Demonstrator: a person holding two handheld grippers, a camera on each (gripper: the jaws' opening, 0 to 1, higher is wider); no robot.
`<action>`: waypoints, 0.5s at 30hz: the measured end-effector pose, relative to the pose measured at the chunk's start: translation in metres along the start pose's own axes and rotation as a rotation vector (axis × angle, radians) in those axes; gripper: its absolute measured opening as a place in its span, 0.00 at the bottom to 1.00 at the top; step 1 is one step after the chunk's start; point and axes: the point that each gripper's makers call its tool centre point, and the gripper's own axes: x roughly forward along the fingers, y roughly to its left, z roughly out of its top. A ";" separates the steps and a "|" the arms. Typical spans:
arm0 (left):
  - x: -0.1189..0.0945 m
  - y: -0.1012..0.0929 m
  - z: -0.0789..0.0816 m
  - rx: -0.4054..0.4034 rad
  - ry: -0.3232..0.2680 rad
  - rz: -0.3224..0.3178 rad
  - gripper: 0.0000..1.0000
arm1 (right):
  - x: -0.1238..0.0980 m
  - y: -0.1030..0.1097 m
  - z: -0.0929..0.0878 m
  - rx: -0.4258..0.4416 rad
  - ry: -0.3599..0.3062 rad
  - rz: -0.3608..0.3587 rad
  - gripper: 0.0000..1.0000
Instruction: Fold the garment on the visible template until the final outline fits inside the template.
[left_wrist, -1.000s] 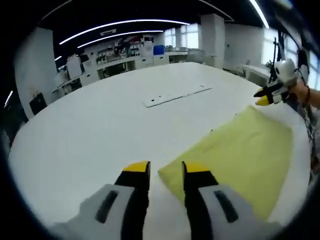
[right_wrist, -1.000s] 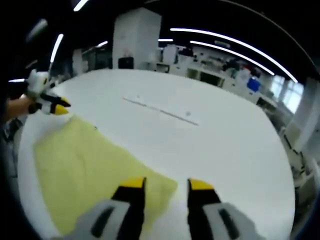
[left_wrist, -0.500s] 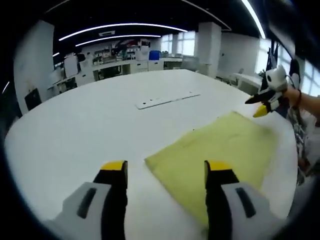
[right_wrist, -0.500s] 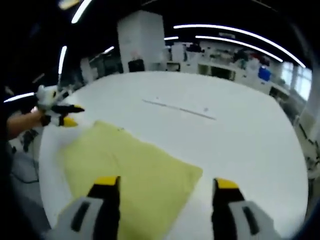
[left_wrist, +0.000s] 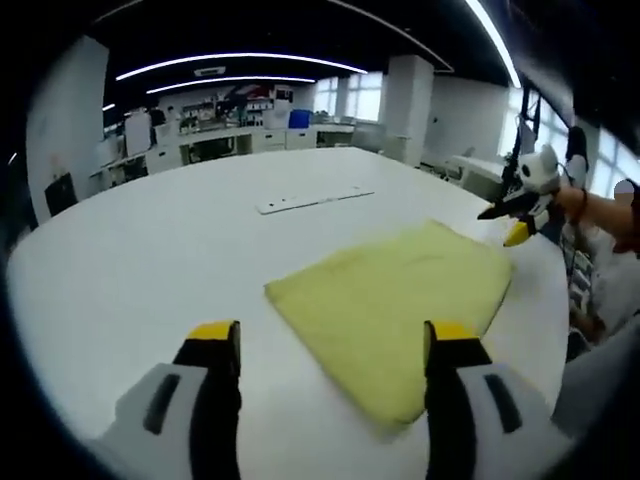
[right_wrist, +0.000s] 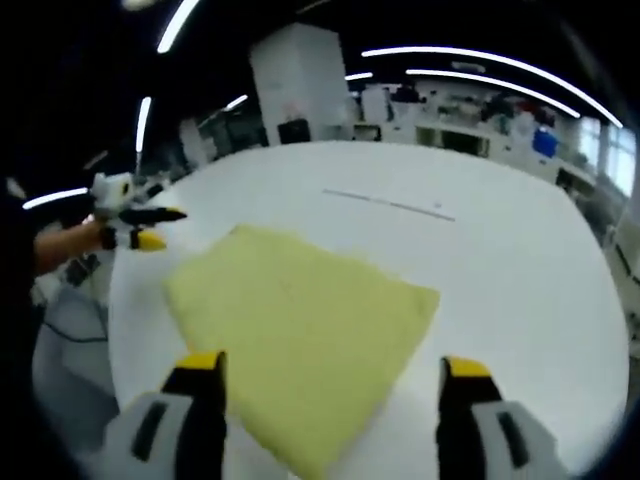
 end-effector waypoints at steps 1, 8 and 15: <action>-0.002 -0.002 -0.002 0.003 0.003 0.000 0.71 | -0.002 0.002 -0.002 -0.002 -0.001 0.001 0.87; -0.015 -0.025 -0.018 0.011 0.009 -0.036 0.68 | -0.014 0.015 -0.020 -0.004 0.005 0.006 0.85; -0.025 -0.033 -0.030 0.002 0.017 -0.049 0.61 | -0.021 0.021 -0.037 0.010 0.005 0.001 0.82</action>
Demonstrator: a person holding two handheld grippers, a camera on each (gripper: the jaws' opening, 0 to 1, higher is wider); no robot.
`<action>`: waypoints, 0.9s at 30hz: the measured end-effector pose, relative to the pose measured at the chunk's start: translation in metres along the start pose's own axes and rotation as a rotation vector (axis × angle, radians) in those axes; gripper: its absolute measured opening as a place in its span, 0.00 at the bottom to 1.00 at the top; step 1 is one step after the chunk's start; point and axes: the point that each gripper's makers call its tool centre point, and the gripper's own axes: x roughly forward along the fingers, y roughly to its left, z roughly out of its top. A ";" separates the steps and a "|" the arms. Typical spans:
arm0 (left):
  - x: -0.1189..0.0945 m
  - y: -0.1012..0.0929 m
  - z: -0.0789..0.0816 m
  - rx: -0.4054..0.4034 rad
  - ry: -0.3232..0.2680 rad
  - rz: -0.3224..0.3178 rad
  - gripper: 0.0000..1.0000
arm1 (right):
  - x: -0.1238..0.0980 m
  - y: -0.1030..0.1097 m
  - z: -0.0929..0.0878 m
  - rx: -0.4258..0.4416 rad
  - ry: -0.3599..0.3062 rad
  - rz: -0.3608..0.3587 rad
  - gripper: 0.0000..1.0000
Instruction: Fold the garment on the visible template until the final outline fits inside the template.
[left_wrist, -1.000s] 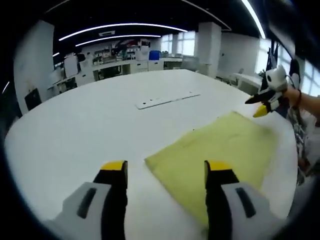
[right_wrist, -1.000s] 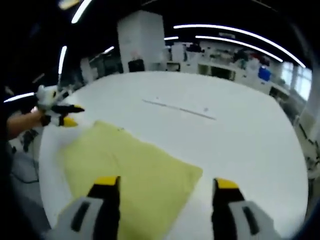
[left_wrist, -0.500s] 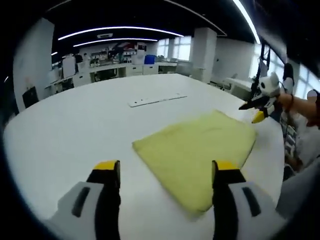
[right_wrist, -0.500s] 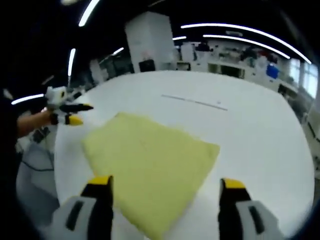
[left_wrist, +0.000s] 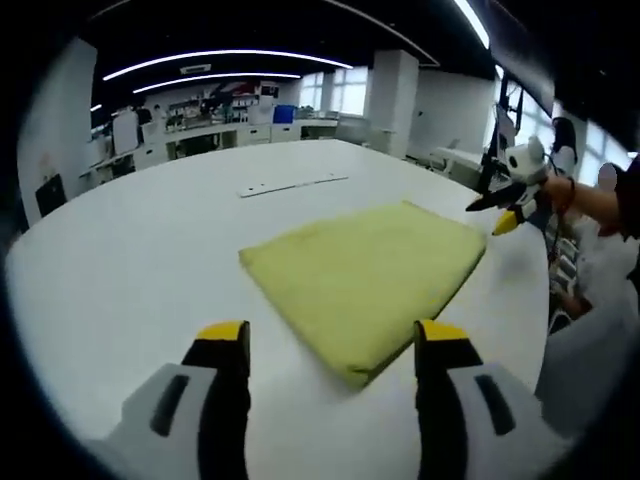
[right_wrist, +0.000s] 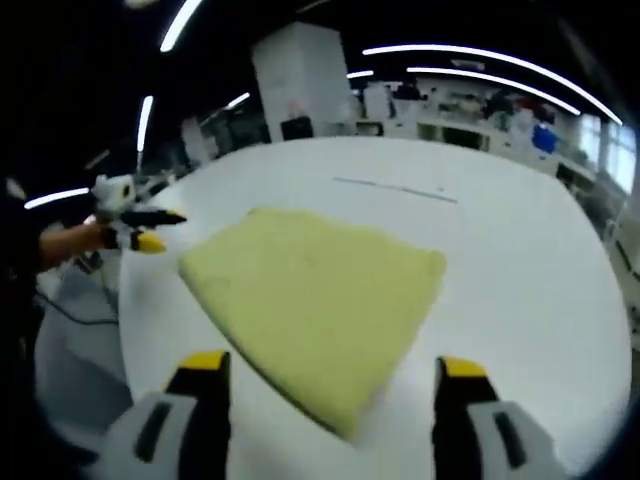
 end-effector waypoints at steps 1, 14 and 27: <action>-0.001 -0.002 -0.003 -0.002 0.004 -0.001 0.59 | -0.001 -0.001 -0.003 0.002 0.003 -0.001 0.81; -0.003 -0.009 -0.026 -0.038 0.012 0.024 0.36 | -0.006 0.004 -0.021 -0.002 -0.005 -0.015 0.58; 0.008 -0.011 -0.044 -0.131 0.027 0.018 0.18 | -0.003 0.004 -0.037 0.039 0.011 -0.035 0.35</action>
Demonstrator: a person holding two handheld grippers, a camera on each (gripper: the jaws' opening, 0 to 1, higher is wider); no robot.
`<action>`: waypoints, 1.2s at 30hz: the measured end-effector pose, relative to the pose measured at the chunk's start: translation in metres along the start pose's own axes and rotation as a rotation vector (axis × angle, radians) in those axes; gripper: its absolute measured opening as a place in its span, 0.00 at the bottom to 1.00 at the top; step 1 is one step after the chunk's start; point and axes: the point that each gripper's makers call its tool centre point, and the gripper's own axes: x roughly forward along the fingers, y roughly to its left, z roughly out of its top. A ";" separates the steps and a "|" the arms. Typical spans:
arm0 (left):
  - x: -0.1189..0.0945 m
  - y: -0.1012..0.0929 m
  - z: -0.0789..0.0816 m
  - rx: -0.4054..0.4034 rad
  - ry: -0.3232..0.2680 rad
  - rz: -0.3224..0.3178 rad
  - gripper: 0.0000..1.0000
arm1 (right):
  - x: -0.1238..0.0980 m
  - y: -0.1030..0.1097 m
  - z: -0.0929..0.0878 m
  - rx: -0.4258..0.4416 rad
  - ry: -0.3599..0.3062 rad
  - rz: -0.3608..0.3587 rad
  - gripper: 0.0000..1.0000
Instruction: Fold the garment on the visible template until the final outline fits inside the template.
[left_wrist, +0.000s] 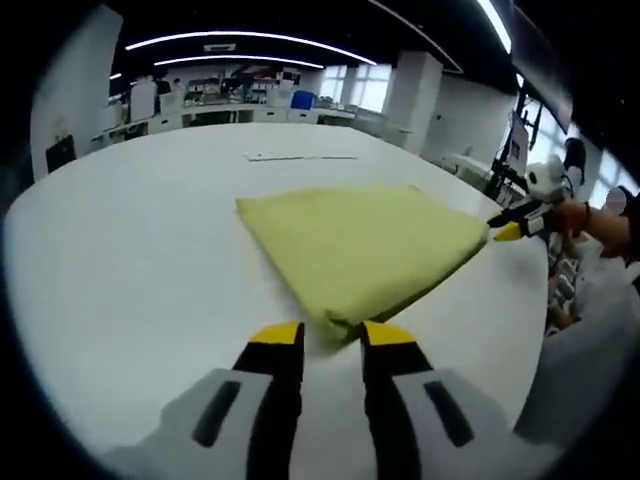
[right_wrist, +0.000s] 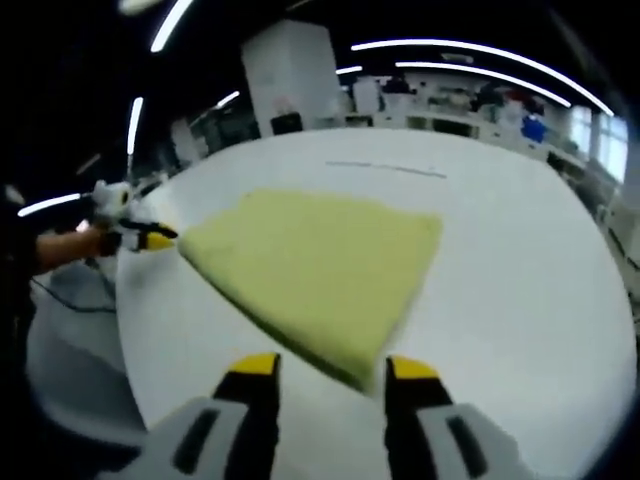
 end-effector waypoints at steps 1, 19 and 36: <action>0.002 0.001 -0.002 -0.011 0.004 -0.004 0.17 | 0.001 -0.001 0.000 0.008 -0.003 -0.002 0.33; 0.005 -0.002 -0.007 0.025 0.042 -0.015 0.00 | -0.002 -0.014 -0.006 0.056 -0.022 -0.058 0.00; 0.000 0.007 -0.009 0.192 0.104 -0.001 0.00 | -0.007 -0.018 -0.008 0.023 -0.003 -0.042 0.00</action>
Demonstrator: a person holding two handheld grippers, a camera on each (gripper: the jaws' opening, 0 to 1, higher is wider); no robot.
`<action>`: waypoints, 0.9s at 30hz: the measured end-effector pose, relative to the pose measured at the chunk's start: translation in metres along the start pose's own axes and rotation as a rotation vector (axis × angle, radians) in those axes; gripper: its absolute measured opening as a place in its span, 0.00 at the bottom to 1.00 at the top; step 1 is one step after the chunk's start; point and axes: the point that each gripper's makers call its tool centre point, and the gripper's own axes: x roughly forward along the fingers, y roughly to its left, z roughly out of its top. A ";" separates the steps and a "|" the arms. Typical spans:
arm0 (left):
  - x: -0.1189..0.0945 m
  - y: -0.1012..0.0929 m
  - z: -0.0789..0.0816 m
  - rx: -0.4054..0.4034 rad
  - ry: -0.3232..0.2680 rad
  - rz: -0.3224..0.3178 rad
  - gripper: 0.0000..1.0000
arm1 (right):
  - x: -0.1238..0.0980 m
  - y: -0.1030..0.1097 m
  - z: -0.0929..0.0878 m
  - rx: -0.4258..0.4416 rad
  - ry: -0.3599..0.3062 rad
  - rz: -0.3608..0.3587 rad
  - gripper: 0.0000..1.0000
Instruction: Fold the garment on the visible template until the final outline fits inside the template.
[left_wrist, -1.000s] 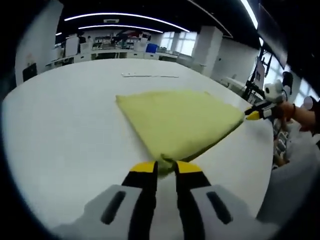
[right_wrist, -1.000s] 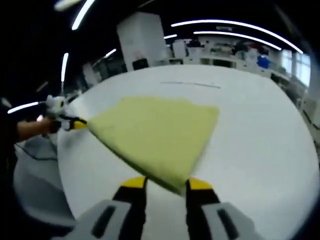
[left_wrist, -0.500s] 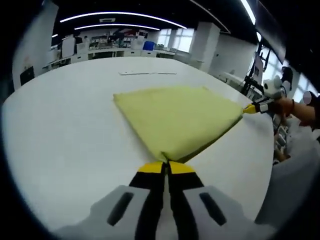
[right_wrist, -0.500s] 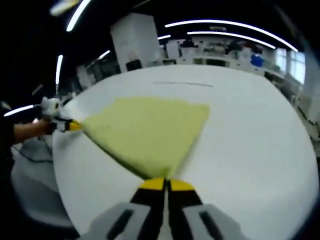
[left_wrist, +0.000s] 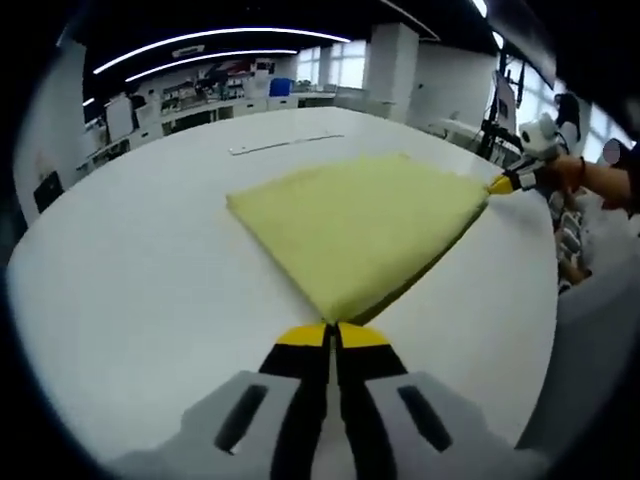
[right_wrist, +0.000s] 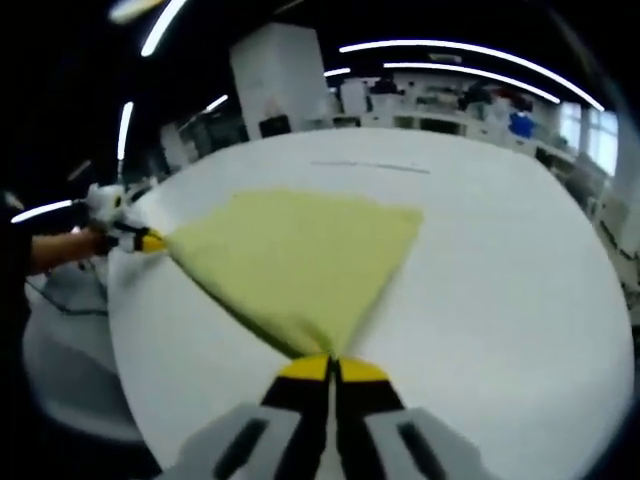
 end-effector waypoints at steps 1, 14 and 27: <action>0.000 0.003 -0.001 -0.001 0.001 -0.002 0.00 | 0.000 0.000 -0.001 0.000 0.004 -0.001 0.00; -0.007 -0.009 -0.007 -0.032 -0.009 -0.027 0.00 | -0.007 0.002 -0.010 -0.012 0.025 -0.002 0.00; -0.016 -0.021 -0.020 -0.022 0.015 -0.049 0.00 | -0.018 0.012 -0.020 -0.032 0.053 -0.004 0.00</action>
